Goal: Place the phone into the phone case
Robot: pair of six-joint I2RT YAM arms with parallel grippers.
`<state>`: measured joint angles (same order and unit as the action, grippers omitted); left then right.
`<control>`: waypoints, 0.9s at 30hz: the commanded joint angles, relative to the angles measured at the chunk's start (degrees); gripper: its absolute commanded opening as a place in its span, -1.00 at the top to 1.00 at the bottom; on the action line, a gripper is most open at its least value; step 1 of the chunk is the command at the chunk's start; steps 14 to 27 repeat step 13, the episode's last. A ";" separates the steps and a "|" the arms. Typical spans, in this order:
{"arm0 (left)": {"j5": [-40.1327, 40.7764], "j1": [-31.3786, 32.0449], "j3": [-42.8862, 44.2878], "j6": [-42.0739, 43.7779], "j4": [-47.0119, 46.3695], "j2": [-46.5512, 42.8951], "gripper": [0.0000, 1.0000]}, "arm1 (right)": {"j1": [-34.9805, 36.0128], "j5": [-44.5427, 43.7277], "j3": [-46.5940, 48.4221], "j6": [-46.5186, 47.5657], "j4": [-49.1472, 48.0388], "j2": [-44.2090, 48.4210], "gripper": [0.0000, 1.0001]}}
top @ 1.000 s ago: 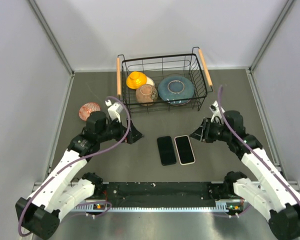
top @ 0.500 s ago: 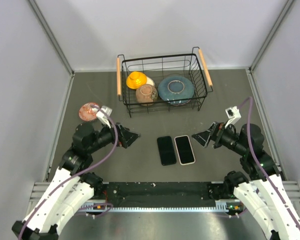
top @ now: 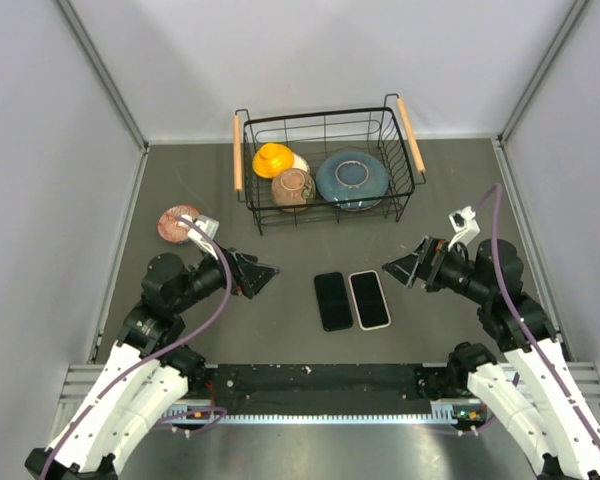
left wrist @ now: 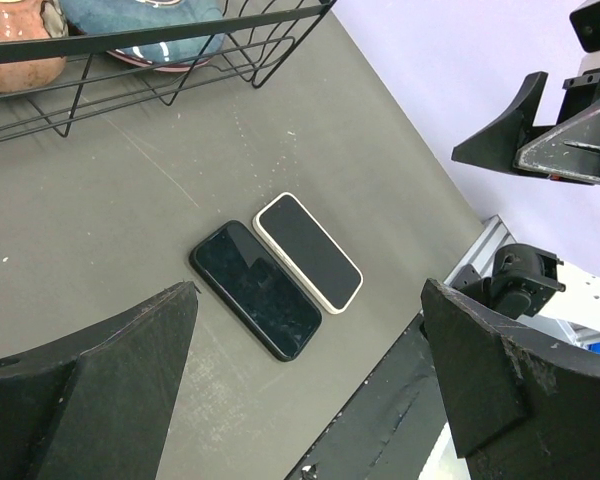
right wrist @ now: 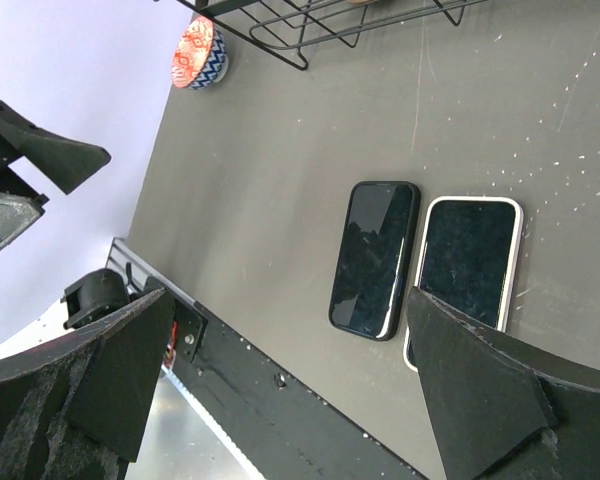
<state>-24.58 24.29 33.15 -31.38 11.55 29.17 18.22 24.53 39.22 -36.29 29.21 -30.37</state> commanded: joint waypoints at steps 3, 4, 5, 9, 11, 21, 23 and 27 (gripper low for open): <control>-0.47 -0.21 0.96 0.35 -3.11 0.10 -0.98 | 0.15 1.04 3.23 -0.27 -1.44 -1.27 -0.97; -0.73 -0.21 0.78 0.09 -3.29 0.10 -0.98 | 0.24 0.95 3.40 -0.01 -1.44 -1.18 -0.97; -0.82 -0.21 0.61 0.00 -3.55 0.10 -0.98 | 0.15 0.78 3.58 0.08 -1.53 -1.10 -0.98; -1.35 -0.30 1.13 -0.09 -3.73 0.54 -0.98 | 0.24 1.31 3.76 0.52 -1.88 -1.27 -0.97; -1.52 -0.21 1.92 0.26 -2.94 0.54 -0.98 | 0.24 1.22 3.58 0.52 -2.23 -1.88 -0.98; -1.26 -0.21 2.01 0.61 -2.85 0.45 -0.98 | 0.15 1.48 3.76 0.17 -2.49 -2.76 -0.97; -1.26 -0.21 2.01 0.61 -2.85 0.45 -0.98 | 0.15 1.48 3.76 0.17 -2.49 -2.76 -0.97; -1.26 -0.21 2.01 0.61 -2.85 0.45 -0.98 | 0.15 1.48 3.76 0.17 -2.49 -2.76 -0.97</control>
